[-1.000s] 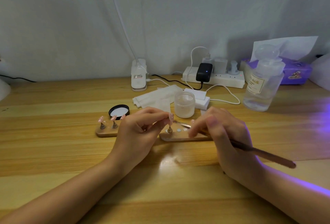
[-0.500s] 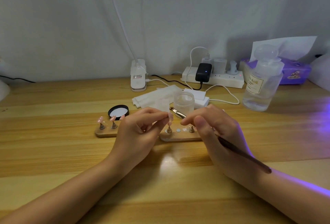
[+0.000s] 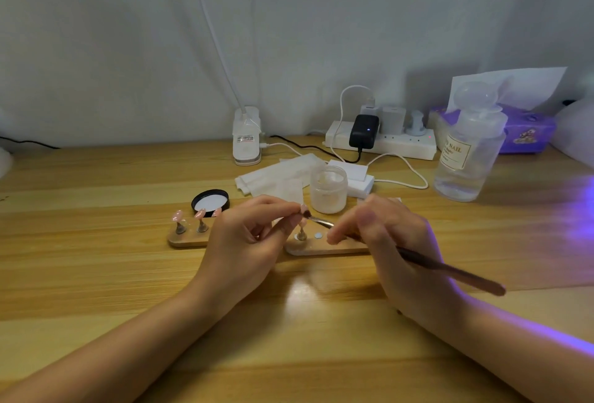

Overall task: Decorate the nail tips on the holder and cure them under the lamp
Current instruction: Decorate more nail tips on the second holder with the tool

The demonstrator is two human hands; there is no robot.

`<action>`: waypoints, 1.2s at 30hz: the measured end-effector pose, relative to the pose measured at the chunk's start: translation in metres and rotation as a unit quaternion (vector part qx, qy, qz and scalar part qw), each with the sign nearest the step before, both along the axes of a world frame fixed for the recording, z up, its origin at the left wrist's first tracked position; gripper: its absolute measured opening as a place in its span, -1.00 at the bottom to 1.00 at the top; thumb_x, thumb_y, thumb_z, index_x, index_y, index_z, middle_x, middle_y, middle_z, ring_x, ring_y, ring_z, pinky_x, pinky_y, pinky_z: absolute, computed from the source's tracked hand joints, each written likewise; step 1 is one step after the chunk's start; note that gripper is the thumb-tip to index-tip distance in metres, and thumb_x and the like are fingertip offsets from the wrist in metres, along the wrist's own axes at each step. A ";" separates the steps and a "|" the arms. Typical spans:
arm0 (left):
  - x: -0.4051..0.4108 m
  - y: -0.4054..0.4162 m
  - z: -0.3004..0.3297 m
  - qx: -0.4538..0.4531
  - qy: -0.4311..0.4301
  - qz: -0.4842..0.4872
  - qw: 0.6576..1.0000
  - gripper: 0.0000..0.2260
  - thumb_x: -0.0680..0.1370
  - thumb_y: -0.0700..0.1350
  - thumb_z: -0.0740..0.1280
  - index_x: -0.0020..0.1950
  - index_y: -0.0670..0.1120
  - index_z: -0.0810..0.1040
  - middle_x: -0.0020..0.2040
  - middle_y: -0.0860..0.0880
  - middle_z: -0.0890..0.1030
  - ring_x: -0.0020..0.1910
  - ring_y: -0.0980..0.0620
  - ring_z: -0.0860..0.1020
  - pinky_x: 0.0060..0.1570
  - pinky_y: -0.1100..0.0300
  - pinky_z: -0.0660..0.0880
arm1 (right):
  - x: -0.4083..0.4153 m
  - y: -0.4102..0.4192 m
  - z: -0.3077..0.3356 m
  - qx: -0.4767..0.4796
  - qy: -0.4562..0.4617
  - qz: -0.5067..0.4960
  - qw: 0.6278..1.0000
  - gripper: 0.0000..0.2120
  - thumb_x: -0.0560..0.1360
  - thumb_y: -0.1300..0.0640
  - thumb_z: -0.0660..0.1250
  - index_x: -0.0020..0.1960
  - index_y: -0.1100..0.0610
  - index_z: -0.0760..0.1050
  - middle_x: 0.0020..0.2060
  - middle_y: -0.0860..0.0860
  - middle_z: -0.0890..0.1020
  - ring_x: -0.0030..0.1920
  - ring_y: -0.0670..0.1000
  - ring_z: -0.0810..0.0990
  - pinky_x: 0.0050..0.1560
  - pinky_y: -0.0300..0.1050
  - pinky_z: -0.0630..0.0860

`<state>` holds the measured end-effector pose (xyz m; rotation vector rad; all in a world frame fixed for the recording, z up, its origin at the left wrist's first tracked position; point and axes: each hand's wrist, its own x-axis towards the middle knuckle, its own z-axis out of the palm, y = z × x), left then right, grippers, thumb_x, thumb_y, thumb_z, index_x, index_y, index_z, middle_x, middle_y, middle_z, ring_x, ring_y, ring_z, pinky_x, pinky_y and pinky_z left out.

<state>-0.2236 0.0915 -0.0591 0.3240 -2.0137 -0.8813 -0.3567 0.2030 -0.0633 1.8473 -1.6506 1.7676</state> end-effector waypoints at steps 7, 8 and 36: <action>0.002 0.000 0.000 -0.001 -0.003 -0.005 1.000 -0.84 0.41 -0.15 0.35 -0.07 0.05 0.62 -0.20 0.10 0.65 -0.41 -0.16 0.47 -0.42 -0.05 0.40 | 0.002 0.000 0.004 -0.012 -0.003 -0.011 1.000 -0.63 0.58 -0.12 0.01 -0.15 -0.02 0.54 -0.26 -0.27 0.52 -0.20 -0.17 0.52 -0.17 -0.10 0.42; 0.002 0.000 0.001 -0.003 -0.002 -0.004 1.000 -0.84 0.41 -0.15 0.35 -0.07 0.05 0.62 -0.20 0.11 0.65 -0.44 -0.08 0.43 -0.43 0.00 0.39 | 0.002 -0.001 0.003 -0.006 0.012 -0.011 1.000 -0.60 0.58 -0.14 0.00 -0.13 -0.01 0.55 -0.25 -0.30 0.51 -0.19 -0.19 0.51 -0.16 -0.13 0.41; 0.003 -0.002 0.002 0.003 0.013 -0.032 0.999 -0.90 0.38 -0.19 0.39 -0.12 -0.11 0.63 -0.21 0.00 0.62 -0.43 0.22 0.42 -0.44 0.38 0.32 | 0.000 0.000 0.001 -0.012 0.009 0.007 1.000 -0.59 0.59 -0.13 -0.01 -0.15 -0.01 0.55 -0.27 -0.12 0.59 -0.21 -0.06 0.55 -0.17 -0.01 0.45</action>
